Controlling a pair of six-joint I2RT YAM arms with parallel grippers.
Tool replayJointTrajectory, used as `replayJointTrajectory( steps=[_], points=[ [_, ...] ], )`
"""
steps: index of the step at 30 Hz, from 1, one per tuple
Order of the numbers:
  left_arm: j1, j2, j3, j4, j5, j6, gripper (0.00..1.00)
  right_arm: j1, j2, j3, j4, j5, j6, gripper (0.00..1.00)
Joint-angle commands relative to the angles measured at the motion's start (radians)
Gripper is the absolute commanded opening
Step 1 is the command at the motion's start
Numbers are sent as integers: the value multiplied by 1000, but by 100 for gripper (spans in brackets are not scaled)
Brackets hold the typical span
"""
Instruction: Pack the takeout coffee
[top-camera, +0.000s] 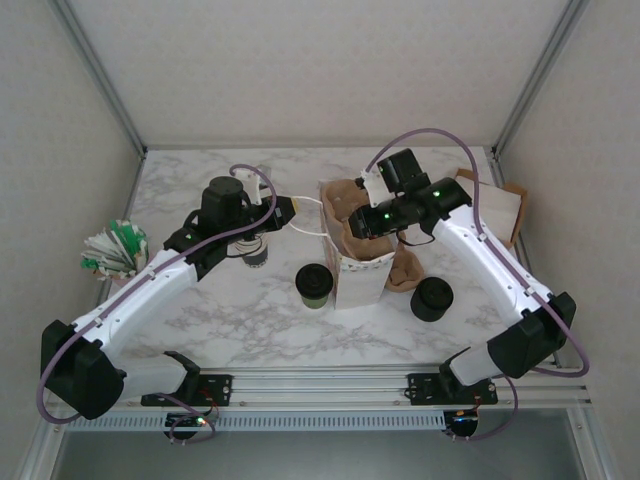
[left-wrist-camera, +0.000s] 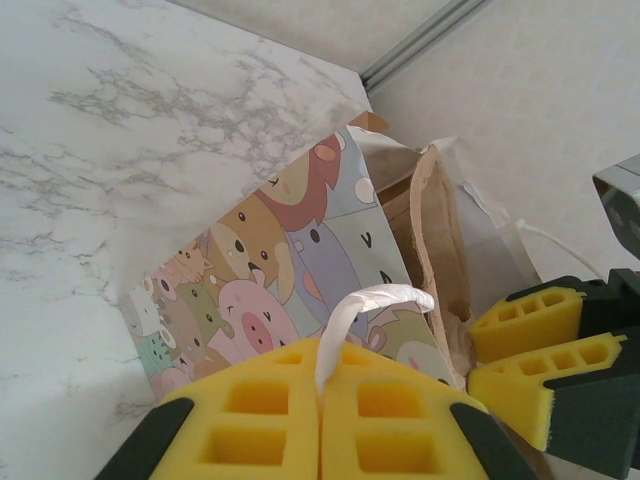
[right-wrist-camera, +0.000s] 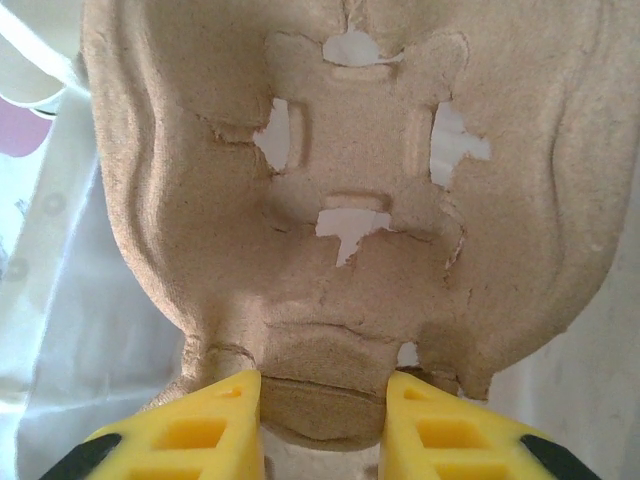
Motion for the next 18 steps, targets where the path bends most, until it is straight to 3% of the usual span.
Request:
replayJointTrajectory(
  steps=[1,9,16,18],
  points=[
    [-7,7,23,-2,-27,12,5,20,23,26,-55,9,-30,28],
    [-7,18,26,0,-27,13,5,35,10,26,-49,38,-39,28],
    [-6,14,23,-1,-29,13,5,36,65,59,-97,210,-8,27],
    [-7,14,23,-3,-31,14,5,34,66,62,-94,200,-4,27]
  ],
)
